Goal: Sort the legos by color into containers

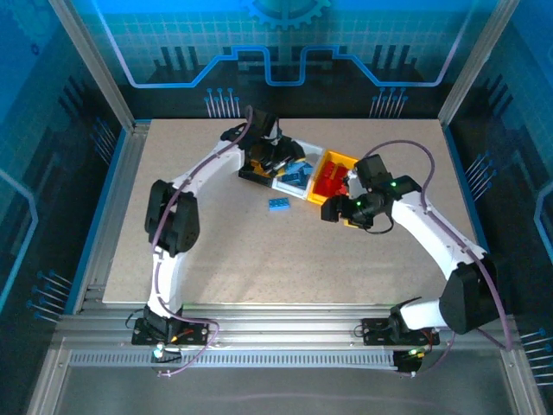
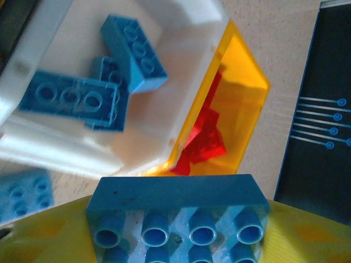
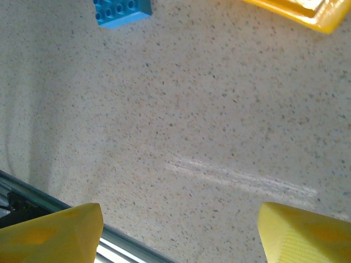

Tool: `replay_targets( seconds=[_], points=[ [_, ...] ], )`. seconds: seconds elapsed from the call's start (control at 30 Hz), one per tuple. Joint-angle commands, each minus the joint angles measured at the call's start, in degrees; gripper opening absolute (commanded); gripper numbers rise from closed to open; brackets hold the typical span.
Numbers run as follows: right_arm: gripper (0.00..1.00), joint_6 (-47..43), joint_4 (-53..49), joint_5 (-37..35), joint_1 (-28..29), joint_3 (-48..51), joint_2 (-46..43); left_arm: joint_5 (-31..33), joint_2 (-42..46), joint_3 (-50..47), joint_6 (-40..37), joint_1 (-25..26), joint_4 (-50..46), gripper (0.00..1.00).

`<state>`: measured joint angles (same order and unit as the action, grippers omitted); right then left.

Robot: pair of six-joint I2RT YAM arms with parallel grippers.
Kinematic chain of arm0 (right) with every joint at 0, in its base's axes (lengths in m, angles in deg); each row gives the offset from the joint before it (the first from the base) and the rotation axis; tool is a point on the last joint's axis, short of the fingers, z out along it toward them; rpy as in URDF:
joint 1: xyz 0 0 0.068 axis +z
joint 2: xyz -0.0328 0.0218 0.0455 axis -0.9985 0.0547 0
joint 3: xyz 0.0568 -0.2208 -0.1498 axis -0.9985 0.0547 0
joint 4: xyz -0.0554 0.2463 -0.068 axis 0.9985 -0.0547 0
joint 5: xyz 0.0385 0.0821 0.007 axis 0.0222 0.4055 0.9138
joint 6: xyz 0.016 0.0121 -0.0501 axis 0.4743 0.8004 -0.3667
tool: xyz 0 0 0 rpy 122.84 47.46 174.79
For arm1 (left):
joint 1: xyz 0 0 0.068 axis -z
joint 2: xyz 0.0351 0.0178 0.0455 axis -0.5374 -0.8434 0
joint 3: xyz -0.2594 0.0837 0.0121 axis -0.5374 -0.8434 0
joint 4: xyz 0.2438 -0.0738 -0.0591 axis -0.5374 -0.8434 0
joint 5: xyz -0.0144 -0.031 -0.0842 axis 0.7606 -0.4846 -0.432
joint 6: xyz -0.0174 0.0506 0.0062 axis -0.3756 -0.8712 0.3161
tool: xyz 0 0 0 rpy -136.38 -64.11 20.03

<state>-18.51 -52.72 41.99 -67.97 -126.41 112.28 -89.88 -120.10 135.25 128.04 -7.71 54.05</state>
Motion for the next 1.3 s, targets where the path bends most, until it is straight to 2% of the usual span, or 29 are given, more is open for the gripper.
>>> replay_targets(
  seconds=[0.0, 0.3, 0.7, 1.0, 1.13, 1.27],
  points=[
    [0.76, 1.3, 0.3, -0.5, -1.4, 2.2, -2.9, 1.2, -5.8, 6.9, -0.3, -0.3, -3.8, 0.63],
    [0.76, 3.4, -0.1, -0.9, -1.4, 6.9, -7.6, 5.0, -14.4, 14.4, 1.8, -0.3, 2.9, 0.63],
    [0.77, 4.7, -0.3, -1.3, -1.4, 7.9, -9.1, 4.7, -15.7, 16.5, 3.0, -0.2, 3.1, 0.77],
    [0.78, 5.0, 0.6, -0.8, -0.1, 6.1, -6.8, 4.0, -9.1, 13.4, 1.3, -0.2, 4.2, 0.78],
    [0.78, 5.0, 1.4, -1.0, 1.5, 4.8, -5.3, 4.1, -3.1, 10.7, -3.3, -0.2, 1.6, 0.79],
    [0.78, 4.3, 2.3, -0.8, 3.5, 2.4, -2.2, 6.0, 7.0, 2.9, -9.6, 0.0, -2.1, 0.80]
  ],
)
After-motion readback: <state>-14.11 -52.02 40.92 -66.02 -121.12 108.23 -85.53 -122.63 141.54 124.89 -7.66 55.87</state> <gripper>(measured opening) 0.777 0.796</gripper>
